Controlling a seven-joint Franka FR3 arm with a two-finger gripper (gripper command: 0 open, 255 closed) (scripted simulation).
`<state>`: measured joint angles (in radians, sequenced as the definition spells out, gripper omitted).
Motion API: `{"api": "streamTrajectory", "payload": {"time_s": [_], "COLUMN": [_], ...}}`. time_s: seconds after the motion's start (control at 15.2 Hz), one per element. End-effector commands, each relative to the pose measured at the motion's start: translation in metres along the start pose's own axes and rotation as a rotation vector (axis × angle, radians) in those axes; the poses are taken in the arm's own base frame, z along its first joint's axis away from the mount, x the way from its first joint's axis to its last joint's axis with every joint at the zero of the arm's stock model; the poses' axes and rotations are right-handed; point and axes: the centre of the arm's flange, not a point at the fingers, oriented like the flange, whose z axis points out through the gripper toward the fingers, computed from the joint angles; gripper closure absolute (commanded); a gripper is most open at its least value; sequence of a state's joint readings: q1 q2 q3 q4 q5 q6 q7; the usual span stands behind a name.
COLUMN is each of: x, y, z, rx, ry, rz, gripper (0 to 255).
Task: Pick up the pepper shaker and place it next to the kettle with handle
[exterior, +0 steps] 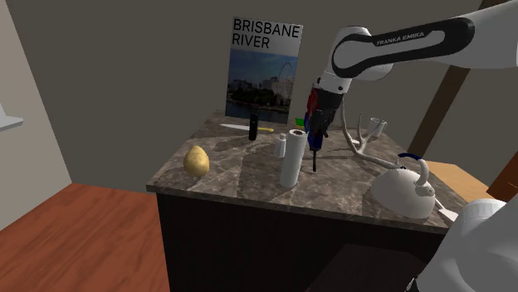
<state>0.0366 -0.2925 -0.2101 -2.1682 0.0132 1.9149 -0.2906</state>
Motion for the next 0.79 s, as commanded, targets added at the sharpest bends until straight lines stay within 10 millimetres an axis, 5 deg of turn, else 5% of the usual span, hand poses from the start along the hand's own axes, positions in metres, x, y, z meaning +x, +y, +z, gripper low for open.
{"api": "streamTrajectory", "payload": {"time_s": [0.0,0.73], "x": [0.020,0.137], "y": [0.010,0.072], "z": [0.012,0.066], "rx": [-0.001,-0.005], "ry": [0.003,0.018], "rz": [-0.023,-0.139], "gripper": [0,0]}}
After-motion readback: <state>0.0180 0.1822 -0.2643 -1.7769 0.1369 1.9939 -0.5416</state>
